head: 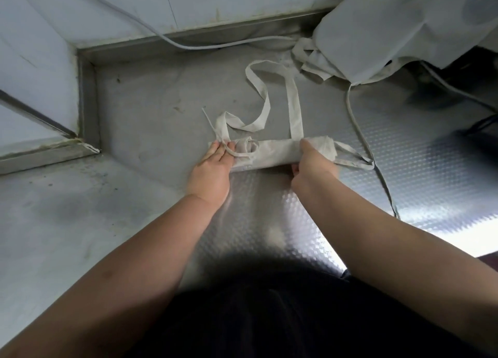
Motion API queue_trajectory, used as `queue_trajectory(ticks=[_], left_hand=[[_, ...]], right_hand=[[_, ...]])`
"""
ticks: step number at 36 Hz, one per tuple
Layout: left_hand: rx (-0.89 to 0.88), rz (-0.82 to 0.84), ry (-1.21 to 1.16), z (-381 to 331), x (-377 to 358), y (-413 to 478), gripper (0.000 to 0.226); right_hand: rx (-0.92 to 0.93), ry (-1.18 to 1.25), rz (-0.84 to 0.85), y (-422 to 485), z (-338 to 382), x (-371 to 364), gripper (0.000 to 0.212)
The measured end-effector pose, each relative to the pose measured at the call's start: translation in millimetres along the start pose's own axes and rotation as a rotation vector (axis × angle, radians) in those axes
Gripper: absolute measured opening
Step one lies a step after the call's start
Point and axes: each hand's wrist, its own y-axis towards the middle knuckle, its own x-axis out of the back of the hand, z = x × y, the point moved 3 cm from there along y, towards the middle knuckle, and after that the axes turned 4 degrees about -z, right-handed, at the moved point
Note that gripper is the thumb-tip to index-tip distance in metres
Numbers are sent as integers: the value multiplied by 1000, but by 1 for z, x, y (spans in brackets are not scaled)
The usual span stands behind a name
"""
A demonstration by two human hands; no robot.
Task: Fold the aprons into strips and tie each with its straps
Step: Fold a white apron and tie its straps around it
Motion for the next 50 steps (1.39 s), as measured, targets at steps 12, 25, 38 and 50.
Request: queue_trajectory(ticks=[12,25,38,50], left_hand=[[-135,46,-84,10,8,-2,61],[-103,-93,149,10,11,-6,50],[-75,298,53,-21,24,15,46],[110,138,-288,3,21,13,24]], right_hand=[[1218,-1582,36,-27,-4,-20,31],[1164,-1927,180,-33,7,-38,32],[1067,-1752,584,-35,-2,-35,45],[955,-1350,608,-26,2,-38,28]])
